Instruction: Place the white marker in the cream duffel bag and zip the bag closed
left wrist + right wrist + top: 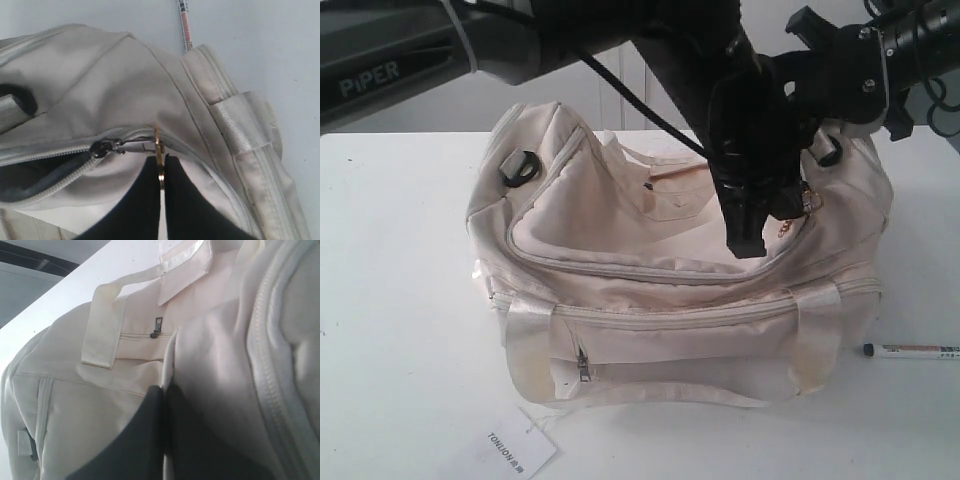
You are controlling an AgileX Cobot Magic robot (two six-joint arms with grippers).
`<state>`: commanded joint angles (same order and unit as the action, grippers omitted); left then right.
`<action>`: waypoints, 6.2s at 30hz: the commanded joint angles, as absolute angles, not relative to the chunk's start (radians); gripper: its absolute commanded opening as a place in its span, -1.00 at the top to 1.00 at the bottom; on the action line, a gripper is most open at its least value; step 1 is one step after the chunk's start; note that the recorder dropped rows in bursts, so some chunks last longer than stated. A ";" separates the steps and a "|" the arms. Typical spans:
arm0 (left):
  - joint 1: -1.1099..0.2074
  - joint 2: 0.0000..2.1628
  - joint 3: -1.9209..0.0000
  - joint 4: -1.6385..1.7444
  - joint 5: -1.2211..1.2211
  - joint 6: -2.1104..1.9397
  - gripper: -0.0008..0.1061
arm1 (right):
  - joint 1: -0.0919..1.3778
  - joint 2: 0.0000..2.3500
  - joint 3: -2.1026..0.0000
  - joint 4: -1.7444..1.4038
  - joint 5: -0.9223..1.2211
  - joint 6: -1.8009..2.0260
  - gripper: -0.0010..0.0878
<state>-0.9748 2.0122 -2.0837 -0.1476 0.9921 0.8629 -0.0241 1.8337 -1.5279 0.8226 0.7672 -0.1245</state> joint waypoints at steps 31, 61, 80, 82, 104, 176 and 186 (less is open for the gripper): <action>-0.951 1.971 -2.084 -0.188 0.958 0.810 0.99 | -0.024 1.828 -1.528 0.746 0.863 -0.074 0.98; -0.861 1.973 -2.084 -0.385 0.958 0.916 0.99 | -0.018 1.765 -1.604 0.583 1.131 -0.023 -0.04; -0.861 1.973 -2.084 -0.412 0.958 0.916 0.99 | 0.050 1.798 -1.600 0.496 1.161 -0.040 -0.04; -0.861 1.973 -2.084 -0.412 0.960 0.916 0.99 | 0.050 1.800 -1.600 0.496 1.164 -0.040 -0.04; -0.861 1.977 -2.084 -0.412 0.968 0.913 0.99 | 0.050 1.816 -1.600 0.526 1.179 -0.051 0.98; -0.990 1.979 -2.013 -0.053 1.221 0.917 0.99 | 0.048 1.777 -1.602 0.543 1.000 -0.211 0.98; -0.990 1.979 -2.013 -0.044 1.221 0.917 0.99 | 0.048 1.777 -1.602 0.543 1.021 -0.294 0.98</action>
